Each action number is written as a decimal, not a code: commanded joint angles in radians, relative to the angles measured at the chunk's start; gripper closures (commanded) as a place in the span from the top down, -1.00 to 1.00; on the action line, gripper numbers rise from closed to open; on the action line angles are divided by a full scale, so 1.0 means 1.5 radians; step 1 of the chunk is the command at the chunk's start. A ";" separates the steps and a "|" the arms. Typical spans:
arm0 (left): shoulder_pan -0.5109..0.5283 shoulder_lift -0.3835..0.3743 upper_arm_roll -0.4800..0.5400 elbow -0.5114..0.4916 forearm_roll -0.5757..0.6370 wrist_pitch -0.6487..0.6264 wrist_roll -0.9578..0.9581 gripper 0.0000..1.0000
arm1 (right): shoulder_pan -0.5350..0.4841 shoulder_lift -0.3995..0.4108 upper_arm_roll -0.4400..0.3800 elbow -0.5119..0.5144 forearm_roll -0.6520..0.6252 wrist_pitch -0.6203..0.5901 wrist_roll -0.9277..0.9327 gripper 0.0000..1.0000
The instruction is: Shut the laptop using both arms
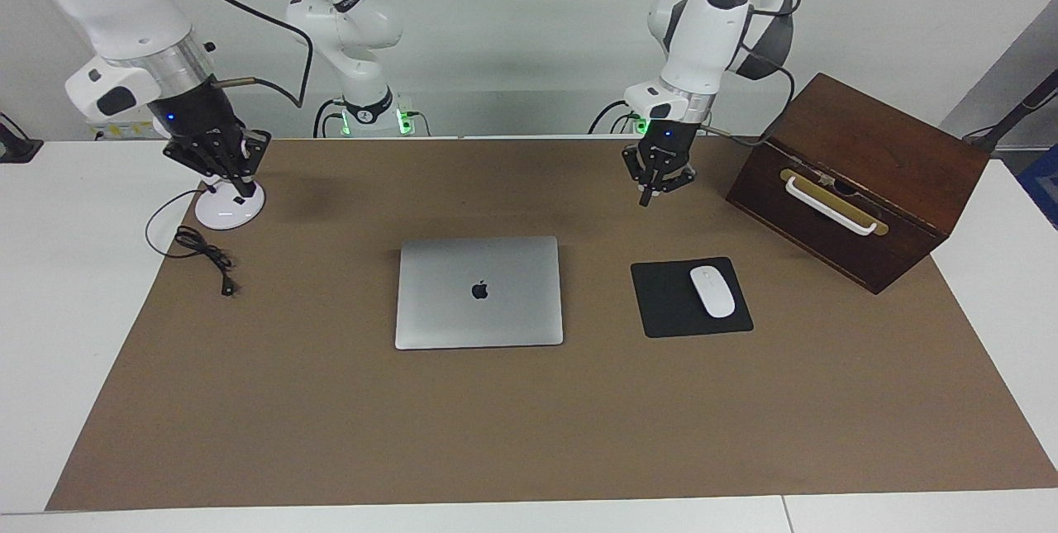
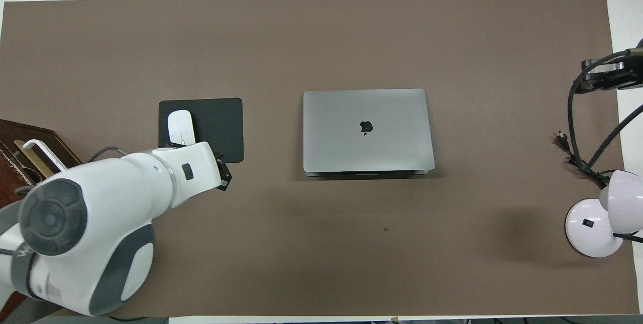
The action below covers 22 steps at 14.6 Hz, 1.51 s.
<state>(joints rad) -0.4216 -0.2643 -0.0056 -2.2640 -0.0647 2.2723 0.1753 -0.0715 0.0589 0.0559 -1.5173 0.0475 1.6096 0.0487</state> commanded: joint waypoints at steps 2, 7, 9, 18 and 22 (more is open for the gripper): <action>0.068 0.003 -0.004 0.095 0.001 -0.132 0.014 0.46 | 0.021 -0.074 -0.017 -0.096 -0.022 0.013 0.044 -0.66; 0.165 0.003 -0.004 0.143 0.002 -0.178 0.010 1.00 | 0.056 -0.072 -0.060 -0.086 -0.057 0.059 0.016 1.00; 0.206 0.009 -0.005 0.164 0.001 -0.180 0.008 1.00 | 0.055 -0.072 -0.060 -0.086 -0.060 0.095 -0.031 1.00; 0.266 0.104 -0.003 0.376 -0.001 -0.343 -0.035 1.00 | 0.059 -0.073 -0.056 -0.080 -0.059 0.120 -0.049 1.00; 0.267 0.136 -0.003 0.451 0.001 -0.423 -0.106 1.00 | 0.059 -0.075 -0.057 -0.078 -0.049 0.092 -0.050 1.00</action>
<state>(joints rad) -0.0332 -0.1110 -0.0026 -1.6839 -0.0642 1.7136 0.0783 0.0210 -0.0356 -0.0307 -1.6210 -0.0239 1.7635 -0.0055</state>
